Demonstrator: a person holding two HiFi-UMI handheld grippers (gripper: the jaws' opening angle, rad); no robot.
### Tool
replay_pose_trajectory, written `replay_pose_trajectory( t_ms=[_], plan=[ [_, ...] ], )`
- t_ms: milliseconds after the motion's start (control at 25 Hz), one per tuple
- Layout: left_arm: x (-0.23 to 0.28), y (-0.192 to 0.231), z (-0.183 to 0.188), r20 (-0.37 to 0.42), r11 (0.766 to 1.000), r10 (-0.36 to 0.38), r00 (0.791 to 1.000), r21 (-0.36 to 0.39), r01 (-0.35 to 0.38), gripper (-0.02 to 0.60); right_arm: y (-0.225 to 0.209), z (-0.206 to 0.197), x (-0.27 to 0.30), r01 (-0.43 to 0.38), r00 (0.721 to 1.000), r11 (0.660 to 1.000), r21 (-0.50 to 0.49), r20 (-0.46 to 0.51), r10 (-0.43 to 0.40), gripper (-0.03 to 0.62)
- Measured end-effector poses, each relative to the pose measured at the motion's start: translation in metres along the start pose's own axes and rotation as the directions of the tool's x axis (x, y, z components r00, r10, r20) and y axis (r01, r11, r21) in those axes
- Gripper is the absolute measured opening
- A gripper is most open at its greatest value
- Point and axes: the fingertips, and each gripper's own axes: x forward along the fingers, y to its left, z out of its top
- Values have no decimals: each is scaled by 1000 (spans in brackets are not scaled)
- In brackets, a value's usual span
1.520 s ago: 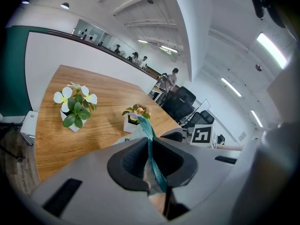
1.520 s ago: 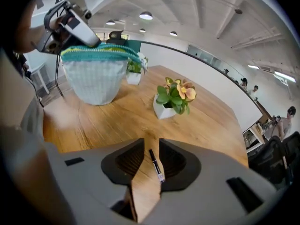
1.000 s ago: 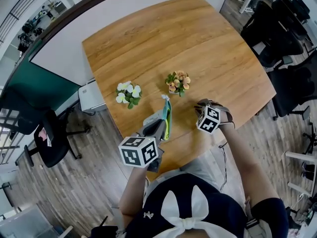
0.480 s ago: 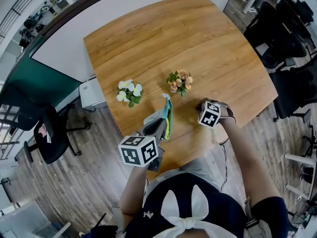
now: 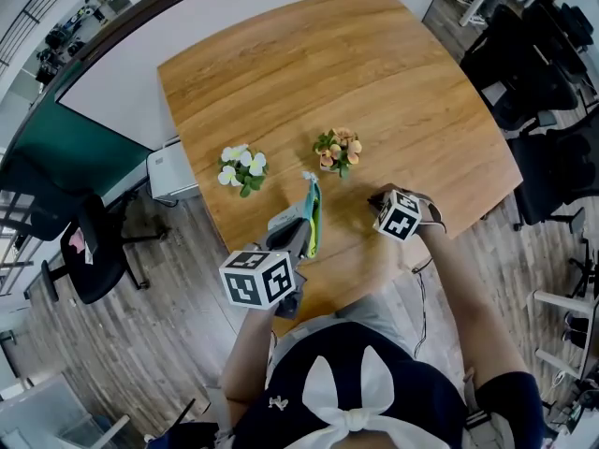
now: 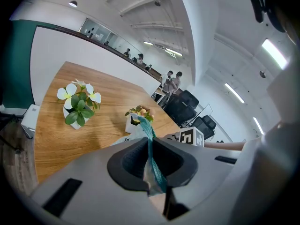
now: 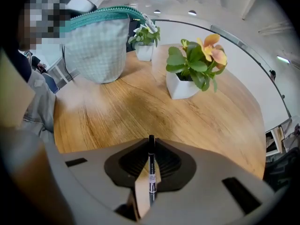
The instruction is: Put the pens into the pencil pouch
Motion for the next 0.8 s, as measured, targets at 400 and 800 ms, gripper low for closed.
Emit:
replay_pose_trajectory(
  t_ms=[400,800],
  plan=[
    [0,-2,-2,4,1000,9,1000,4,-9,46,6,7,-29,38,993,998,51,106,-44,49],
    [-3,-3,-8,1,1000,22,1000,17,-22,46,4,16,-74,108,949,971,214,270,-165,49]
  ],
)
